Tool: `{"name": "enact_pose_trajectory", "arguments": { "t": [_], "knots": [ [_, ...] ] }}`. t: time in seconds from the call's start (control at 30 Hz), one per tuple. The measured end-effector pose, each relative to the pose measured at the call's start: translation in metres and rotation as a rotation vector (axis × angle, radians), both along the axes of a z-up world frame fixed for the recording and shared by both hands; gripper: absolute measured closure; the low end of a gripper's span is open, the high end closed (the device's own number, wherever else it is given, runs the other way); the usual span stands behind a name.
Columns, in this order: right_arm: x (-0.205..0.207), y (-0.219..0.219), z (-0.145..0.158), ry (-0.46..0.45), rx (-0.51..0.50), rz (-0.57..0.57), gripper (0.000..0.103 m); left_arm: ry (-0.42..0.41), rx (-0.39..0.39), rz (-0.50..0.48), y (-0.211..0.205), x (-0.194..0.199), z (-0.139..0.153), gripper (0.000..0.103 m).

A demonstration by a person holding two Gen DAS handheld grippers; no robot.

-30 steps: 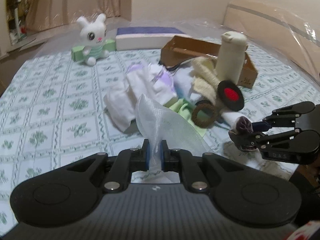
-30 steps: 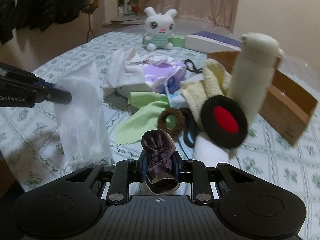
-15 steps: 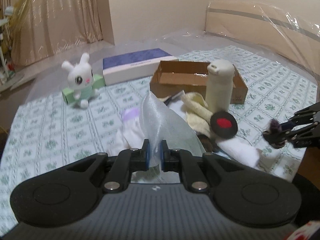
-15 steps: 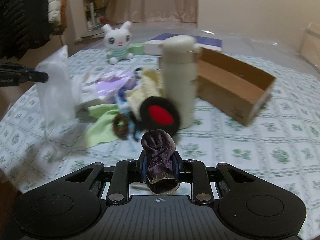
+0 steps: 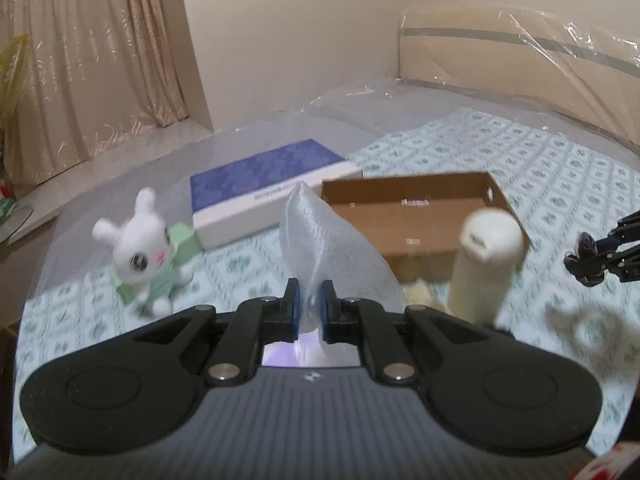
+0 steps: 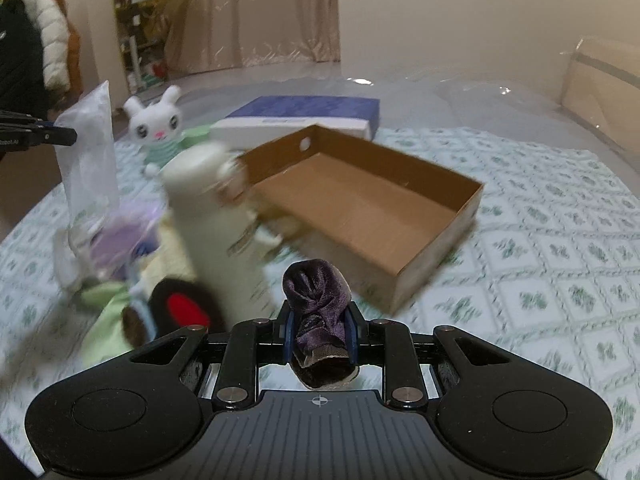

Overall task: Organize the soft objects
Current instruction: 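Carry both items to the cardboard box and open the left tool to drop the mesh bag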

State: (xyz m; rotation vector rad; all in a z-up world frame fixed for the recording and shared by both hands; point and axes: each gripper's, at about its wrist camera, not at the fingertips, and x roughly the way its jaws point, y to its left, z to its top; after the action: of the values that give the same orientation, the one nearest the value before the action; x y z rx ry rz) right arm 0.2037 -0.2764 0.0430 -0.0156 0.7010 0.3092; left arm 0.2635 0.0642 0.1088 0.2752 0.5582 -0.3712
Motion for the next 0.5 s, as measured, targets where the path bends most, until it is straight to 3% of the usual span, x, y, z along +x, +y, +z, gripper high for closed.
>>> {"name": "enact_pose_trajectory", "arguments": {
  "t": [0.27, 0.5],
  "knots": [
    [0.071, -0.022, 0.015, -0.037, 0.042, -0.002, 0.078, -0.008, -0.024, -0.056, -0.043, 0.088, 0.003, 0.095],
    [0.124, -0.027, 0.014, -0.053, 0.085, -0.002, 0.078, 0.013, -0.077, -0.108, -0.082, 0.148, -0.016, 0.094]
  ]
}}
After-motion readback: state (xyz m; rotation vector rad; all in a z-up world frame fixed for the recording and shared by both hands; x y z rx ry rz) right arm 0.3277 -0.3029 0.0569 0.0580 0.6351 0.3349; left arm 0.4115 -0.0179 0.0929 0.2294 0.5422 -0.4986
